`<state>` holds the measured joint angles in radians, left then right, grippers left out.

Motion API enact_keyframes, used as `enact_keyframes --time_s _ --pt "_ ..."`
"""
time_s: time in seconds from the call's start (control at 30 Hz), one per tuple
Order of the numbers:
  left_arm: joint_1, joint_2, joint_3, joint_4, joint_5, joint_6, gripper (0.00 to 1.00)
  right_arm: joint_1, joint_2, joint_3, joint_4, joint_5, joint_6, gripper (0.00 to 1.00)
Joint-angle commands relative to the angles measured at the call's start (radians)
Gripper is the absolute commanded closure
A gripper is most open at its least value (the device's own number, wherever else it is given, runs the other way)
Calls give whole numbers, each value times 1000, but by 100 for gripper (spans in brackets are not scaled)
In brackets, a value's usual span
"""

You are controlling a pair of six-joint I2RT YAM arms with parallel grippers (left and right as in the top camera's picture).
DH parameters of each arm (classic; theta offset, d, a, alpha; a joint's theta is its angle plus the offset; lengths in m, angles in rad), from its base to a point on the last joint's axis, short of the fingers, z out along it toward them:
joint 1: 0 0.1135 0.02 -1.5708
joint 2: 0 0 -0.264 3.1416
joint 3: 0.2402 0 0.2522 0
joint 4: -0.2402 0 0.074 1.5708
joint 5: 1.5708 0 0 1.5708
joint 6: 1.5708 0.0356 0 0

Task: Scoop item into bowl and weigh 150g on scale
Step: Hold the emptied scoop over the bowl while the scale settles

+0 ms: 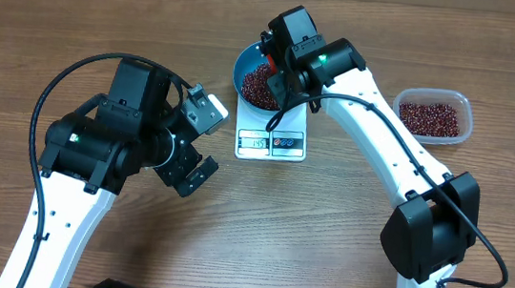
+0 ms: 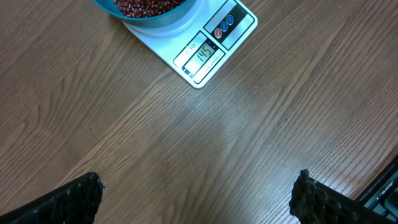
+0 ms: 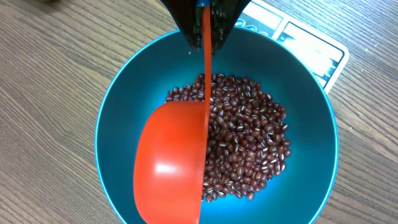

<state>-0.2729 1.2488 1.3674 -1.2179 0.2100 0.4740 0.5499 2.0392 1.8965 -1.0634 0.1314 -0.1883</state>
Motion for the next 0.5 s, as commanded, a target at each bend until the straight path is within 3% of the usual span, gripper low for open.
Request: enact_keyframes --time_s 0.0,0.33,0.47 --pt "4 6 0 3 19 -10 0 5 -47 35 4 6 1 96" --pt "4 6 0 3 19 -10 0 5 -47 35 7 9 -1 96" --pt "4 6 0 3 19 -10 0 4 -47 35 9 108 -3 96"
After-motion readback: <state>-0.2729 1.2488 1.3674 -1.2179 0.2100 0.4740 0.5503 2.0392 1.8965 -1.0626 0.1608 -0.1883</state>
